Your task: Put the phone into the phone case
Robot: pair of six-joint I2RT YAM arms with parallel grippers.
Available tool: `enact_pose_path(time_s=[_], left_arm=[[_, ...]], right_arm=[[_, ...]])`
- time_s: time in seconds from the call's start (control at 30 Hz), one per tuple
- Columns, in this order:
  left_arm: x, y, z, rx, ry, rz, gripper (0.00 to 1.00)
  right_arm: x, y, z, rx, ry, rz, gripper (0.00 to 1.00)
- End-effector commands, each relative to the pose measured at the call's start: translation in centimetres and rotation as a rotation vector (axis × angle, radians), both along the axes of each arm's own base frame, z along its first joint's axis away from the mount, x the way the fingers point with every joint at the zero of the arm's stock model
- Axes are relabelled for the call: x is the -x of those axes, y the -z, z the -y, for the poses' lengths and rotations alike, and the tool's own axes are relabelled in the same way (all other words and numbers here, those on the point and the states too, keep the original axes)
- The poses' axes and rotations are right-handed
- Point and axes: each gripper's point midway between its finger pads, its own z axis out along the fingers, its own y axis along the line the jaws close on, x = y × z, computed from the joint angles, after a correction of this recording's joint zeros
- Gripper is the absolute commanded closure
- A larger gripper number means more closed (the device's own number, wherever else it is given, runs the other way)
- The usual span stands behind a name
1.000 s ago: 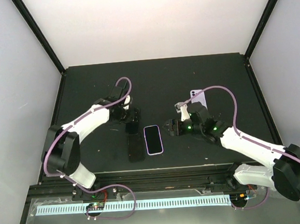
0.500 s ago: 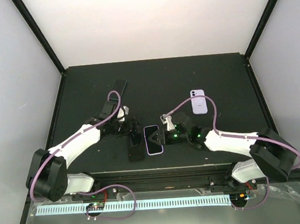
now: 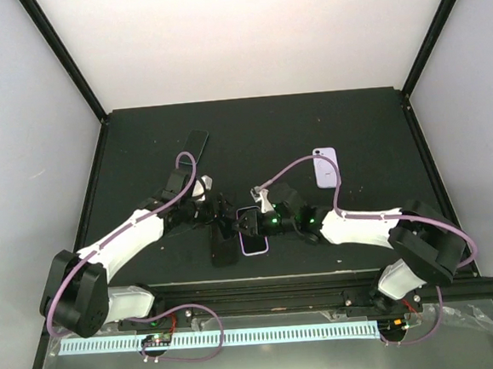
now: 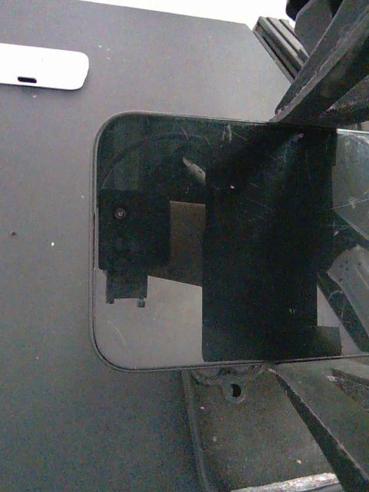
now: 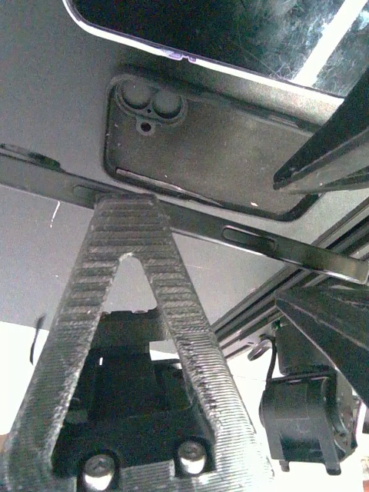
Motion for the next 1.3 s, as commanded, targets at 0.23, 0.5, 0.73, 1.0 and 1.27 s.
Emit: enact_pose_path(time_s=[0.23, 0.5, 0.73, 1.0, 1.27], left_arm=[[0.1, -2.4, 1.1, 0.097, 0.012, 0.055, 0.55], [0.4, -2.5, 1.0, 0.11, -0.001, 0.054, 0.52], [0.6, -2.8, 0.4, 0.089, -0.012, 0.073, 0.29], [0.8, -2.8, -0.8, 0.034, -0.017, 0.093, 0.1], [1.5, -1.2, -2.5, 0.009, -0.036, 0.088, 0.06]], right_arm=[[-1.0, -0.5, -1.4, -0.015, 0.018, 0.009, 0.85], [-1.1, 0.2, -1.6, 0.003, 0.016, -0.01, 0.99], [-0.6, 0.1, -1.7, -0.018, 0.014, -0.046, 0.99], [1.0, 1.2, -1.7, -0.02, -0.002, -0.132, 0.99], [1.4, 2.6, -1.5, -0.011, 0.023, -0.183, 0.99]])
